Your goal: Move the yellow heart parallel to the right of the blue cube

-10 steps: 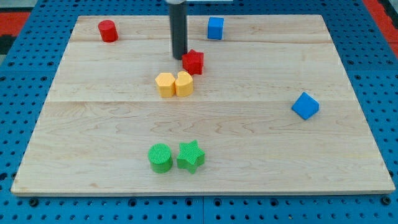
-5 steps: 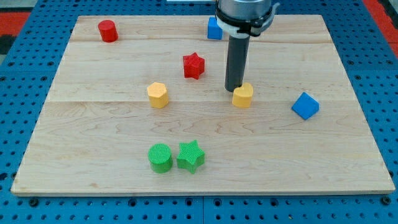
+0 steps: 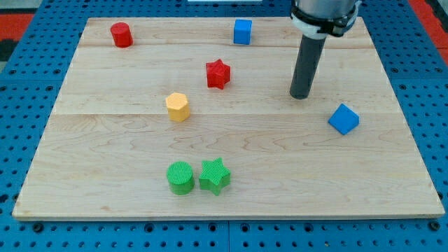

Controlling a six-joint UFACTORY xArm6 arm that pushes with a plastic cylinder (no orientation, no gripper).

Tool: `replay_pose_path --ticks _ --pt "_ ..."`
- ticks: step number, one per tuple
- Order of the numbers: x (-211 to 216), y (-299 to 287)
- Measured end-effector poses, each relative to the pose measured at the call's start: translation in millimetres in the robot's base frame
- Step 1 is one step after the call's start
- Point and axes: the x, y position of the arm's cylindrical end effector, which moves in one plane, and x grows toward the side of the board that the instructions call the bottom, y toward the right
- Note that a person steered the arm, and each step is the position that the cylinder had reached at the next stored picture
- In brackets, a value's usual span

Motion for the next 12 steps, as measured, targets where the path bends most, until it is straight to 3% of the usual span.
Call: replay_pose_path --ticks 3,5,8,12 --pt "-75 11" --pt "-71 47" --pt "-126 77" --pt "-126 82"
